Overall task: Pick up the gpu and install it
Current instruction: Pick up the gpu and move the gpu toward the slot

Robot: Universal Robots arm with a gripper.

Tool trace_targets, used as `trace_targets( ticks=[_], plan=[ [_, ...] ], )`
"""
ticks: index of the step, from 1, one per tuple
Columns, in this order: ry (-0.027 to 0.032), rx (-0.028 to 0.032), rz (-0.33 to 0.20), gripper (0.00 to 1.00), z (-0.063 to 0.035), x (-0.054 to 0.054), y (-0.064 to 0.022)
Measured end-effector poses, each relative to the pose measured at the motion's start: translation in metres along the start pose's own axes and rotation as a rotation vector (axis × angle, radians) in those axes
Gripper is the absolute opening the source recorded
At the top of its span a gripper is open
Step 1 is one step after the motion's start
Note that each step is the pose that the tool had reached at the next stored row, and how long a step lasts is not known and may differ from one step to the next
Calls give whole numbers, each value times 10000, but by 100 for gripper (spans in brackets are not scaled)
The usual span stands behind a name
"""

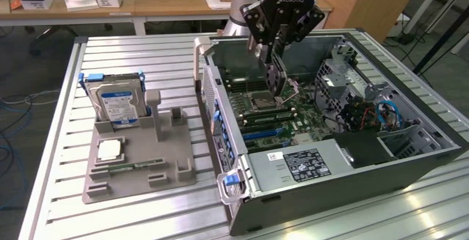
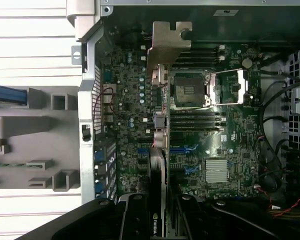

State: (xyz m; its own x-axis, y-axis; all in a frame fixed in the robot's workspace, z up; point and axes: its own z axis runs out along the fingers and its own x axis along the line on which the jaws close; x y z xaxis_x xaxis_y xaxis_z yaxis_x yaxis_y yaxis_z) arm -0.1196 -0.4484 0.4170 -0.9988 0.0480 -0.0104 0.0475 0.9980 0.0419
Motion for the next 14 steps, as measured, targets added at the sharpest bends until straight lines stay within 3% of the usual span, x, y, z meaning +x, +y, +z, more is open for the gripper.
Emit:
trace_targets(
  ticks=[14],
  plan=[
    [0, -1, -18, 26, 2, -161, 8]
  ],
)
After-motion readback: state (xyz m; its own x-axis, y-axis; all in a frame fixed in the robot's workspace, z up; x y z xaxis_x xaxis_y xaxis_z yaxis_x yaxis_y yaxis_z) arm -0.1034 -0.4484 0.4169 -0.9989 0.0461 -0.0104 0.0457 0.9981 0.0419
